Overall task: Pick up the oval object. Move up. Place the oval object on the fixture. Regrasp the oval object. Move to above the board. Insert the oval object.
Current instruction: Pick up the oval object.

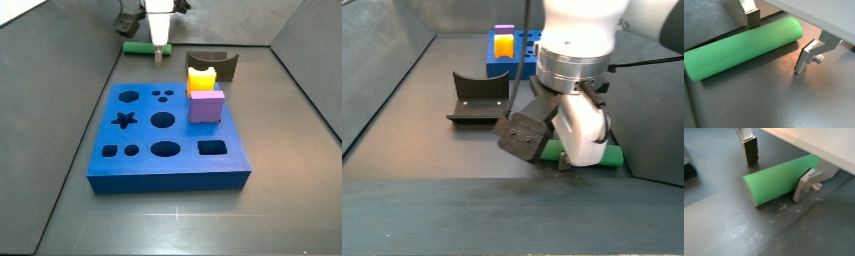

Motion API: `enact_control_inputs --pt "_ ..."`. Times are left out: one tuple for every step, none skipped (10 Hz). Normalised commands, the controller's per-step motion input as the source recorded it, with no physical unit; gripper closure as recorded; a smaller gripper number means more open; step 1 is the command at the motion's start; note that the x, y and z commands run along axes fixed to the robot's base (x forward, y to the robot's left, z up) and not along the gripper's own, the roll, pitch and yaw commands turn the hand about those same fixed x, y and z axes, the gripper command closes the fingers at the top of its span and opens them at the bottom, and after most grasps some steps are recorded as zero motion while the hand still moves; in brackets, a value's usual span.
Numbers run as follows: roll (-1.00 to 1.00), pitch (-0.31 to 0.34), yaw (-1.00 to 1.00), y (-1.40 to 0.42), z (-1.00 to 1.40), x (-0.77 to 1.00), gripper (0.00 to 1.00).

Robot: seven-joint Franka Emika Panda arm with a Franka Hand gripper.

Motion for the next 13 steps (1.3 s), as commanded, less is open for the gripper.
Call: enact_control_inputs --pt "0.02 0.034 0.17 0.19 -0.01 -0.06 1.0" --pt "0.0 0.0 0.0 0.0 0.0 0.0 1.0" --pt "0.0 0.0 0.0 0.0 0.0 0.0 1.0" --pt "0.0 0.0 0.0 0.0 0.0 0.0 1.0" --pt "0.0 0.0 0.0 0.0 0.0 0.0 1.0" --pt "0.0 0.0 0.0 0.0 0.0 0.0 1.0" --pt "0.0 0.0 0.0 0.0 0.0 0.0 1.0" --pt "0.0 0.0 0.0 0.0 0.0 0.0 1.0" --pt "0.0 0.0 0.0 0.0 0.0 0.0 1.0" --pt "0.0 0.0 0.0 0.0 0.0 0.0 1.0" --pt "0.0 0.0 0.0 0.0 0.0 0.0 1.0" --pt "0.0 0.0 0.0 0.0 0.0 0.0 1.0" --pt "0.0 0.0 0.0 0.0 0.0 0.0 1.0"
